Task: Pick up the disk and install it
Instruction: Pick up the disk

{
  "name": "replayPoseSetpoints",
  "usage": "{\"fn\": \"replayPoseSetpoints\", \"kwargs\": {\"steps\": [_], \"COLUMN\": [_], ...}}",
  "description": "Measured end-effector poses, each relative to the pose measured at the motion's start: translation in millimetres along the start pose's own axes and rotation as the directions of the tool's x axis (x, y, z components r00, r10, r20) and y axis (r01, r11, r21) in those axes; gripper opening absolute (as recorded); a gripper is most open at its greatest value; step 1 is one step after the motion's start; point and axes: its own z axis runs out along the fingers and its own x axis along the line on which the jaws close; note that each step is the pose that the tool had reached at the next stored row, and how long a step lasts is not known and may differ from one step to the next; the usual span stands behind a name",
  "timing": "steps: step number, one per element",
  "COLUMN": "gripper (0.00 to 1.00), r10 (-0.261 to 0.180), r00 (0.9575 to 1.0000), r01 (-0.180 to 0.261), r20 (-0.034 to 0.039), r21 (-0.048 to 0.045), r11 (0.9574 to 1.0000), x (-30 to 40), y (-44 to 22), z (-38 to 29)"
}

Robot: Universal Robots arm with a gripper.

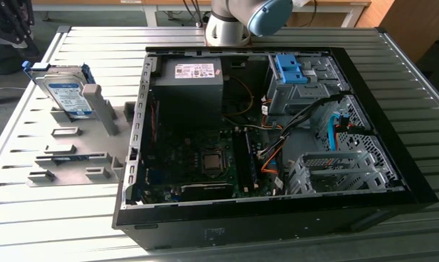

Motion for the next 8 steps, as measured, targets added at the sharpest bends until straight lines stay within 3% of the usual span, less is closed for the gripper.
{"fn": "replayPoseSetpoints", "kwargs": {"steps": [8], "gripper": [0.11], "r10": [0.000], "r00": [1.0000], "r01": [0.000], "r20": [0.0000], "r21": [0.0000], "r11": [1.0000], "x": [0.0], "y": [0.0], "z": [0.0]}}
